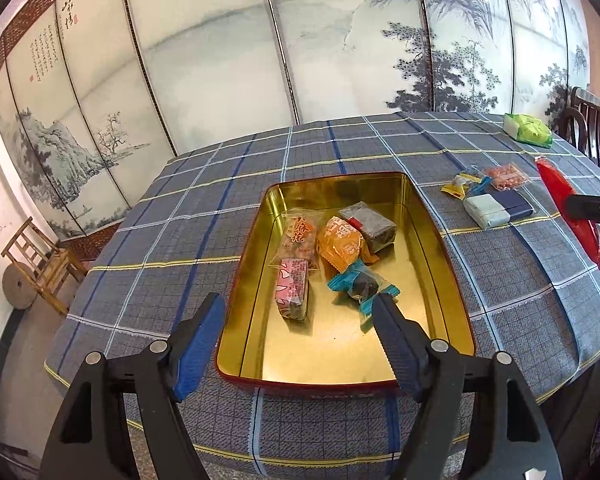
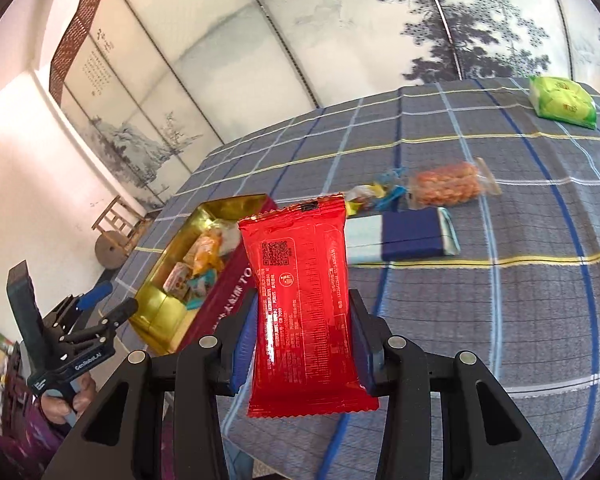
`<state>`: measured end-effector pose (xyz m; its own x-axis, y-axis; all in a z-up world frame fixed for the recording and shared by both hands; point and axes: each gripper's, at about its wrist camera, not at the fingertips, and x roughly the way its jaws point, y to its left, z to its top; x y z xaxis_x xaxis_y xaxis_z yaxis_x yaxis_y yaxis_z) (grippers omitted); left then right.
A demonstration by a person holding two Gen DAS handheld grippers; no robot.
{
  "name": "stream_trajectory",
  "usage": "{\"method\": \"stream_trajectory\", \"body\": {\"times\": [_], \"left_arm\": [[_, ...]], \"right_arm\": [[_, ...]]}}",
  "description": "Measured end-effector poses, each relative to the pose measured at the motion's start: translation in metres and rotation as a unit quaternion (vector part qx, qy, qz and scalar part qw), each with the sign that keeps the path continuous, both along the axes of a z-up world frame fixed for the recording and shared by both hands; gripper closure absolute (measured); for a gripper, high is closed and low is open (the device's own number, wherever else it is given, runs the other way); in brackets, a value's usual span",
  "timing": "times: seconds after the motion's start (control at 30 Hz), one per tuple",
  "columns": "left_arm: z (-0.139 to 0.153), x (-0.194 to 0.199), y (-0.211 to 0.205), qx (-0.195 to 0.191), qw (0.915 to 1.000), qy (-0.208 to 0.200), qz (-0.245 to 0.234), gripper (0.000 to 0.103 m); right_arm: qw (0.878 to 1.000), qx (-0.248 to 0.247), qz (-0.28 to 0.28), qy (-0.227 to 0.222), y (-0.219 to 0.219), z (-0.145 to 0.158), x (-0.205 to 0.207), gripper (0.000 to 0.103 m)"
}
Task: Organize snacks
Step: 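Carry the red bag over the gold tin with the right gripper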
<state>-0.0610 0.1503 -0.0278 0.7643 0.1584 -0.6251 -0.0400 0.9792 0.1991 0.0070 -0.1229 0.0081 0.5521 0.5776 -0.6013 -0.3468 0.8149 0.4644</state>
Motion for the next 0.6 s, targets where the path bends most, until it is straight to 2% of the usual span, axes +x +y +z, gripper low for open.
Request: {"method": "stream_trajectory", "body": {"times": [0.37, 0.6], "left_arm": [[-0.006, -0.009, 0.015, -0.003, 0.9999, -0.006, 0.013, 0.023], [-0.008, -0.014, 0.028, -0.008, 0.9996, -0.01, 0.026, 0.021]], "right_arm": [[0.997, 0.009, 0.071, -0.001, 0.081, 0.021, 0.012, 0.06], [0.995, 0.016, 0.099, 0.014, 0.12, 0.021, 0.025, 0.06]]}}
